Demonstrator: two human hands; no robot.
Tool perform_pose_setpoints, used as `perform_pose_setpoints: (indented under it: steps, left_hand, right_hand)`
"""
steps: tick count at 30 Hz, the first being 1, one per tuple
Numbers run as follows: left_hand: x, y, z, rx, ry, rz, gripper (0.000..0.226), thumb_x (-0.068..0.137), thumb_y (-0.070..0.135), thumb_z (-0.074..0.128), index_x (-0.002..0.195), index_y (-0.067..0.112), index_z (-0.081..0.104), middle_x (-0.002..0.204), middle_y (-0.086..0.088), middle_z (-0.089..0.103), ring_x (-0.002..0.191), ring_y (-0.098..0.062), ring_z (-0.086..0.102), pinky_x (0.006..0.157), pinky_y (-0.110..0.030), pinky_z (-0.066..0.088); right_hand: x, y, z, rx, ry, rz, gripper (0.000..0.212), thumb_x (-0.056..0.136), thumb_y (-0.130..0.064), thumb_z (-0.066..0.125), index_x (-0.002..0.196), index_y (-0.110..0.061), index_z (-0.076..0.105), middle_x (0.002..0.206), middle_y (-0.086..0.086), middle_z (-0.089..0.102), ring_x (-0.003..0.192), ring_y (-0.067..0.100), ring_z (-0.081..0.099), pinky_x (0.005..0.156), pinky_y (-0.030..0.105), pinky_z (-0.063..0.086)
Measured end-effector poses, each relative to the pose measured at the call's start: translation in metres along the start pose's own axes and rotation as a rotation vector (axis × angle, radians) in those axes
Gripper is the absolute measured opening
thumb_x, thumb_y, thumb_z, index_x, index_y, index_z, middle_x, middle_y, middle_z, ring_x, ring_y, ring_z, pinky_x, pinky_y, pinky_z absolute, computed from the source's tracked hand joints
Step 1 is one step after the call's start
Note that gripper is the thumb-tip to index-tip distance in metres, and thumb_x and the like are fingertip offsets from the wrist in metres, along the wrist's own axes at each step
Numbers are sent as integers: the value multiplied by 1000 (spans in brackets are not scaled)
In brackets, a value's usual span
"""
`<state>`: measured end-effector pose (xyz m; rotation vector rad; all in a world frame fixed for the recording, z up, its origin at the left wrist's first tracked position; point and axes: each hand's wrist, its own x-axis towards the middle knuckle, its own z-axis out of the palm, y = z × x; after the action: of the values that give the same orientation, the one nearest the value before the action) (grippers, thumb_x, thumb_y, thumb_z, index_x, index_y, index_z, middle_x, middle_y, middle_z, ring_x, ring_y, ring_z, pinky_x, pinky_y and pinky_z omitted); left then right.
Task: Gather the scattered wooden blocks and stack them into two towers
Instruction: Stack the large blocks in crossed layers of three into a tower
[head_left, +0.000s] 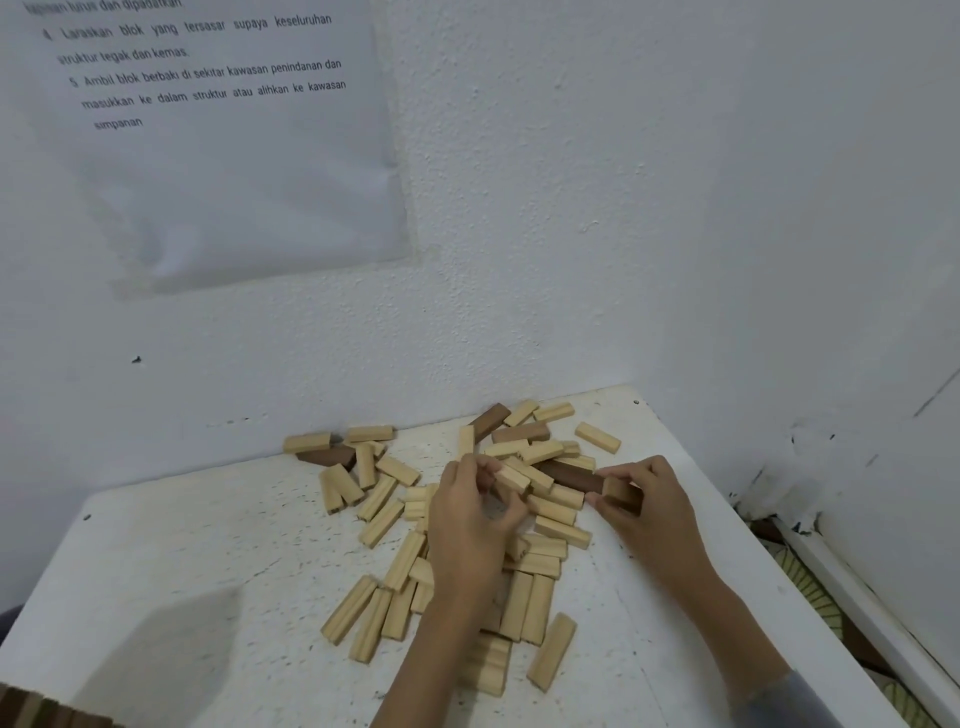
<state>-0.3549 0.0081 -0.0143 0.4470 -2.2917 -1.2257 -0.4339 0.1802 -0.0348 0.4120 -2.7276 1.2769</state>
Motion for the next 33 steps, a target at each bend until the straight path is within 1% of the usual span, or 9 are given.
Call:
perform_pose_setpoints:
  steps: [5,9,12,15,21,24,28,31,33]
  left_hand:
    - [2,6,-16,-157,53,-57,31,78,7,74,102,22,60,94,2,59,87,-6,57,73,-11,46]
    - [6,17,-32,-368,92,-145,32,77,2,75,100,21,63,91,-5,63,84,-15,63,71,-18,53]
    - [11,23,-42,-526,119,-220,26,82,1,72,101,17,65,90,-5,66,78,-9,65,65,-15,52]
    - [19,24,-48,-668,126,-305,20,87,4,68,105,11,65,90,-6,69,75,-6,67,73,-19,57]
    - [29,22,-50,-806,170,-441,12,94,4,57,96,10,68,84,1,70,74,0,68,72,-19,57]
    - [33,18,-49,-851,181,-509,18,99,13,50,97,8,68,95,-9,72,85,-12,70,77,-23,57]
    - [37,12,-47,-855,155,-588,23,102,15,45,99,8,67,94,-11,73,80,-11,71,68,-18,57]
    - [37,10,-45,-852,112,-630,24,102,14,45,103,4,67,95,-14,73,84,-16,70,80,-26,57]
    - [37,10,-45,-864,93,-642,22,100,13,49,104,2,68,96,-16,73,85,-18,69,84,-29,56]
  right_hand:
    - [-3,-12,-9,254,23,77,19,78,-20,79,95,-20,70,92,-5,63,84,-9,54,70,-1,37]
    - [-1,-24,-15,545,52,198,14,84,-23,73,94,-13,73,75,-11,63,68,3,49,65,11,37]
    - [5,-28,-14,808,88,340,21,88,-25,67,106,-16,73,85,-4,60,76,11,48,71,21,41]
    - [19,-35,-13,1099,36,477,24,92,-24,62,110,-10,69,93,0,66,77,11,54,67,24,41]
    - [54,-49,-4,1252,-103,649,14,93,-24,61,88,-11,60,78,4,63,70,16,63,61,26,52]
    - [70,-55,-1,1142,-208,675,25,86,-30,70,97,-11,58,73,3,54,55,16,57,47,25,50]
    - [85,-57,5,682,-312,442,34,80,-16,77,110,-10,63,63,-2,50,42,9,42,36,21,36]
    - [92,-55,12,423,-345,262,26,82,-17,76,106,-21,67,60,-3,53,46,13,45,41,24,38]
    - [98,-50,17,204,-357,122,28,78,-22,79,104,-24,68,72,-3,61,62,12,55,56,23,46]
